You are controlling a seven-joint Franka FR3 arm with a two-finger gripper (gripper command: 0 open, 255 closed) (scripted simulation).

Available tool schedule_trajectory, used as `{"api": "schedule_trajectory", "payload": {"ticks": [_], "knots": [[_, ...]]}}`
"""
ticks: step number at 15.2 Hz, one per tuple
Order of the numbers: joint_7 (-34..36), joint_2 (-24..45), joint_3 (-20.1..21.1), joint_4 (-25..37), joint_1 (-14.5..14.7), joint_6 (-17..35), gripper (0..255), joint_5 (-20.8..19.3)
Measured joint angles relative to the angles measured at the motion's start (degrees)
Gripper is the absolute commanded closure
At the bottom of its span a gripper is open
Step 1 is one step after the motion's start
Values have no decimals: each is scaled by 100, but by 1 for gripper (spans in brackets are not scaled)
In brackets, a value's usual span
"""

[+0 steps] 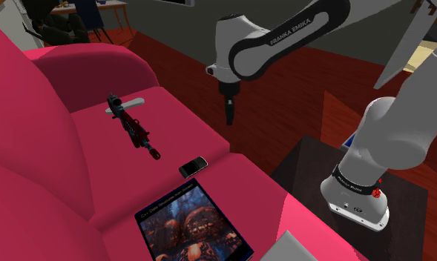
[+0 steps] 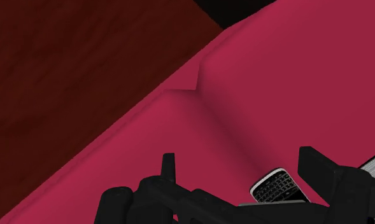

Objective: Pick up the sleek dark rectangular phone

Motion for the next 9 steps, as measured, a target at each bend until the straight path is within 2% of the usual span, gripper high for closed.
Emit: {"api": "schedule_trajectory", "payload": {"ticks": [9], "knots": [[-597, 1459, 399, 512, 426, 987, 0, -42]]}}
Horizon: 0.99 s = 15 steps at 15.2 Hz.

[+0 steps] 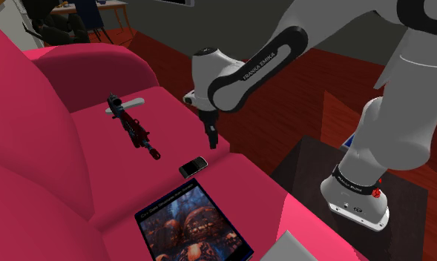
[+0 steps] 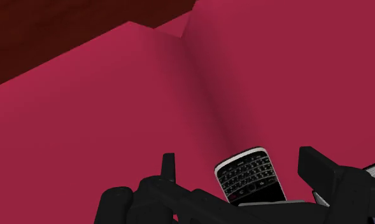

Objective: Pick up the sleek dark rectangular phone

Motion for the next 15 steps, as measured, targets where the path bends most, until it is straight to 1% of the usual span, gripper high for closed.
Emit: {"api": "schedule_trajectory", "payload": {"ticks": [5, 13, 14, 15], "knots": [[-221, 793, 219, 382, 239, 419, 0, -157], [-192, 1323, 209, 390, 318, 937, 0, -297], [-187, 1345, 206, 385, 320, 963, 255, -303], [-187, 1357, 204, 384, 321, 977, 255, -306]]}}
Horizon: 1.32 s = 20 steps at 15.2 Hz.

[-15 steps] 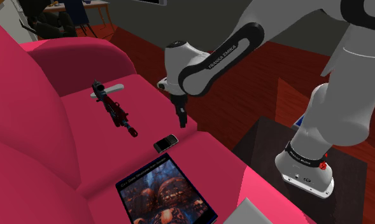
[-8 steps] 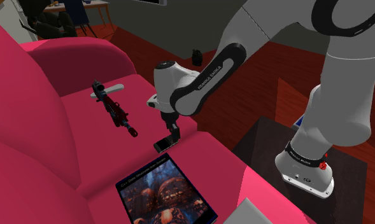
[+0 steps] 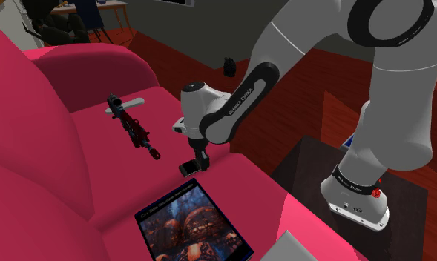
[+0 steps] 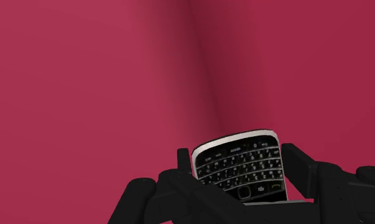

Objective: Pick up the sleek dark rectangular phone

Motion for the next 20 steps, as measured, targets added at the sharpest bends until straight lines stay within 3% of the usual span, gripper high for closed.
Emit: {"api": "schedule_trajectory", "payload": {"ticks": [9, 20], "knots": [[-2, 1, -4, 2, -2, 13, 255, -4], [-81, -573, 70, 80, -43, -642, 255, 150]]}}
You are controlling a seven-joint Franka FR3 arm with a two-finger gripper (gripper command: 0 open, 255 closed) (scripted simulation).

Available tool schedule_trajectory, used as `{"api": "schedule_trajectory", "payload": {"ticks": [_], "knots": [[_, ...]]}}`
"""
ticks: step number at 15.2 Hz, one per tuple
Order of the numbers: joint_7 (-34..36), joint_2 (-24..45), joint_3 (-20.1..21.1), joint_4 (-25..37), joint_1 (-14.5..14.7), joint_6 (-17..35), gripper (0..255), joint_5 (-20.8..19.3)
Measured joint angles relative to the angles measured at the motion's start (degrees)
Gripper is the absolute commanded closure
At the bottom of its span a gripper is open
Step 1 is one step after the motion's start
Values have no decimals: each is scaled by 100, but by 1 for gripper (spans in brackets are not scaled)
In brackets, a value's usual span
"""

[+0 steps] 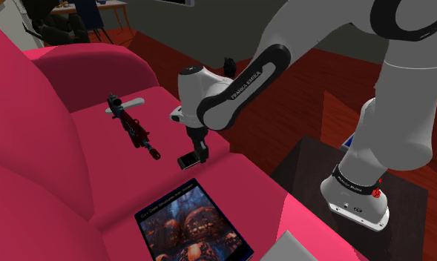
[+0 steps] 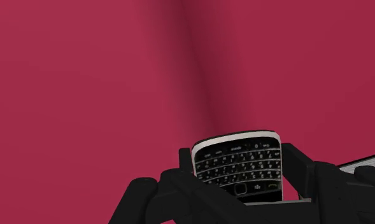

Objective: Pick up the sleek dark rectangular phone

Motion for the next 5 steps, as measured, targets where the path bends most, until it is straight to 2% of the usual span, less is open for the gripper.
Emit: {"api": "schedule_trajectory", "payload": {"ticks": [5], "knots": [[-49, -245, 15, 95, -23, -335, 255, 63]]}}
